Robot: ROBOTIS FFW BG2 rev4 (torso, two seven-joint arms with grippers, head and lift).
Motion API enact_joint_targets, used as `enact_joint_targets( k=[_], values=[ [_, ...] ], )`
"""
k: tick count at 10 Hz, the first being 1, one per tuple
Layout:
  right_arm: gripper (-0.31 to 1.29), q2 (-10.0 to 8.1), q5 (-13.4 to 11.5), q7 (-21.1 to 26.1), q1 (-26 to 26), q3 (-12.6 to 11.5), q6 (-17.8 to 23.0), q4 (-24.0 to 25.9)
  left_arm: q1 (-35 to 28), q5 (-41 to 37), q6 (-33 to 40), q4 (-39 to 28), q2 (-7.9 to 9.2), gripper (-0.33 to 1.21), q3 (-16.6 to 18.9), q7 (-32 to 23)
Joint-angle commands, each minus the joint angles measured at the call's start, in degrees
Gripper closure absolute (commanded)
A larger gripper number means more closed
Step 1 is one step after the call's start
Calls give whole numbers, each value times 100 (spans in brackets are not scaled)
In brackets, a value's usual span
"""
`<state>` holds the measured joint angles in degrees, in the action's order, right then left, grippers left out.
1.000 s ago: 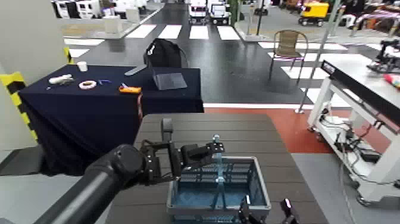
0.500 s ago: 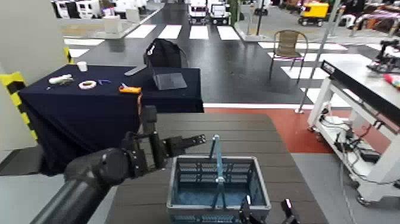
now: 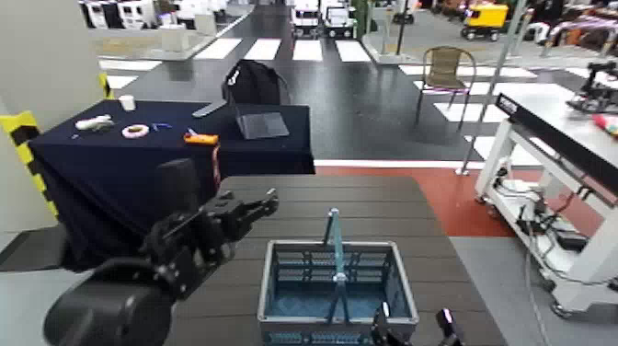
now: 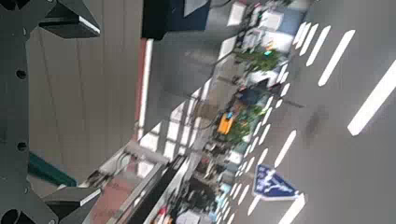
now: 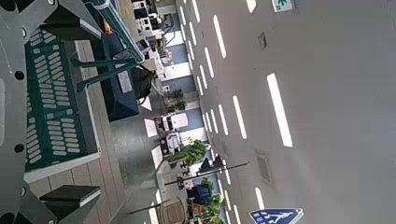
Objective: Place the crate on the table.
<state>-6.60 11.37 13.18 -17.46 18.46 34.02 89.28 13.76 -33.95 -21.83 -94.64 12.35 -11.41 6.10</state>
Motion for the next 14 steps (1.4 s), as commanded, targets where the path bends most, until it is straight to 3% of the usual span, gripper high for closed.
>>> enact_joint_targets(
  k=[1,3,7,10,12,14],
  values=[
    [13,18,-56,0,-38,-44,-9,37,-892,415,1128,-397,110,11,25,-320],
    [13,27,-100,0,-55,-79,-9,46,-1481,881,1946,-555,101,11,-19,-680],
    [13,44,-153,0,-90,-123,-27,99,-2290,1118,2895,-511,-13,11,7,-891],
    [13,35,-196,0,-126,-158,-53,151,-2835,1901,3528,-432,-92,11,42,-1339],
    [13,35,-205,0,-152,-176,-62,178,-3204,2507,3906,-371,-215,11,244,-1550],
    [13,35,-214,-17,-170,-193,-62,204,-3415,2718,4064,-371,-233,11,394,-1559]
  ],
)
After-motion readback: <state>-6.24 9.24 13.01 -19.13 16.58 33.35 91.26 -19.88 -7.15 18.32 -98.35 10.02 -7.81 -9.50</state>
